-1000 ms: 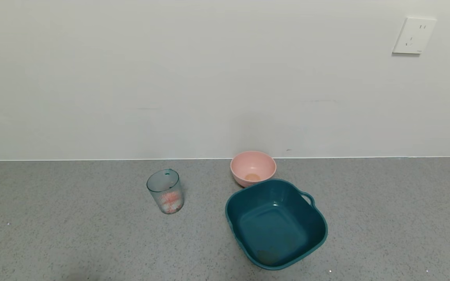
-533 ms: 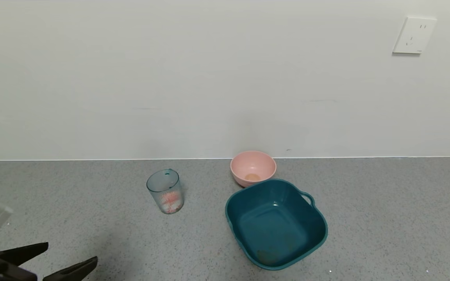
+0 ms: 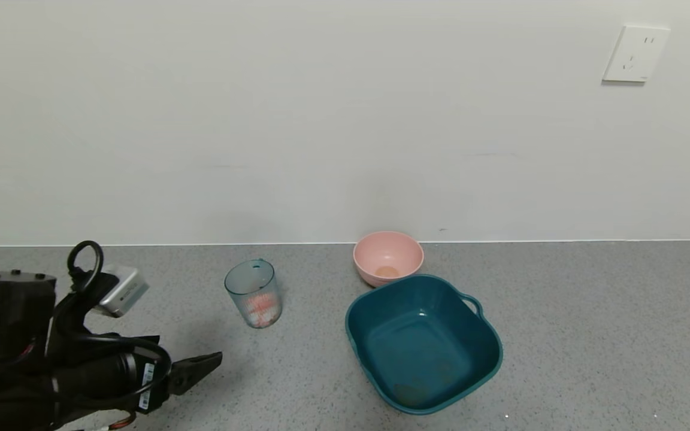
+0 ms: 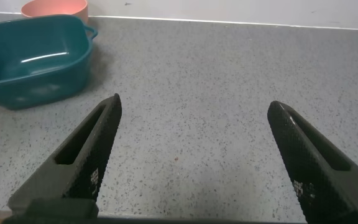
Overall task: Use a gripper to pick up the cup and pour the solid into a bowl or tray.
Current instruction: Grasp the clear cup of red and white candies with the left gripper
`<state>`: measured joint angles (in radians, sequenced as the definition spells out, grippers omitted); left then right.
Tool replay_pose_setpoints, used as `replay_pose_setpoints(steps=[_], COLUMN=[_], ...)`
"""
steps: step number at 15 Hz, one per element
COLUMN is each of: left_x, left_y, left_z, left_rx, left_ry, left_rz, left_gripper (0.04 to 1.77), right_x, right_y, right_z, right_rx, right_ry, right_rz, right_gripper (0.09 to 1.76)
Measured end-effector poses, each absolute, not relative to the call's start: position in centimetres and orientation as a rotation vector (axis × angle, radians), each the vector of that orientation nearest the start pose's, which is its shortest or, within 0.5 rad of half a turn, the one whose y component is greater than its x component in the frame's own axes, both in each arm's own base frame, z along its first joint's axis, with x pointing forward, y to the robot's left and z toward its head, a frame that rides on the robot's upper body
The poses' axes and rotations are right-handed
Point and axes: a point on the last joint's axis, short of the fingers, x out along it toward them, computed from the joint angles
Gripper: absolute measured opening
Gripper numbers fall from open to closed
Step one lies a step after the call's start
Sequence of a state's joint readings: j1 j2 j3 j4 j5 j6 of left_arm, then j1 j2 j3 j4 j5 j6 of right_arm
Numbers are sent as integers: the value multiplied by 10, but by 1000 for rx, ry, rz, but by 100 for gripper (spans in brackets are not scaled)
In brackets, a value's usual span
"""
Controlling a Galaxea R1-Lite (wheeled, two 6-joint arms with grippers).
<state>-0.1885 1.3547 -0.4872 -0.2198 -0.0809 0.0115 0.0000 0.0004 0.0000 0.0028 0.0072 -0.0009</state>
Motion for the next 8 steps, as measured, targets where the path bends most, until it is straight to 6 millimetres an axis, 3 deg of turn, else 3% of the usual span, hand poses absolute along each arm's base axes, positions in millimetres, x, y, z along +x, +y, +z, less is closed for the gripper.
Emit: replay_pose_setpoints(steps=[8], left_x=[251], left_y=[-56], left_z=[108], left_rx=[80], left_ry=[694], left_rz=[-239], left_gripper=[172], right_x=[-23], right_y=[0], right_z=[75], right_rx=[0], right_ry=[3], right_rz=[7], right_gripper=[171])
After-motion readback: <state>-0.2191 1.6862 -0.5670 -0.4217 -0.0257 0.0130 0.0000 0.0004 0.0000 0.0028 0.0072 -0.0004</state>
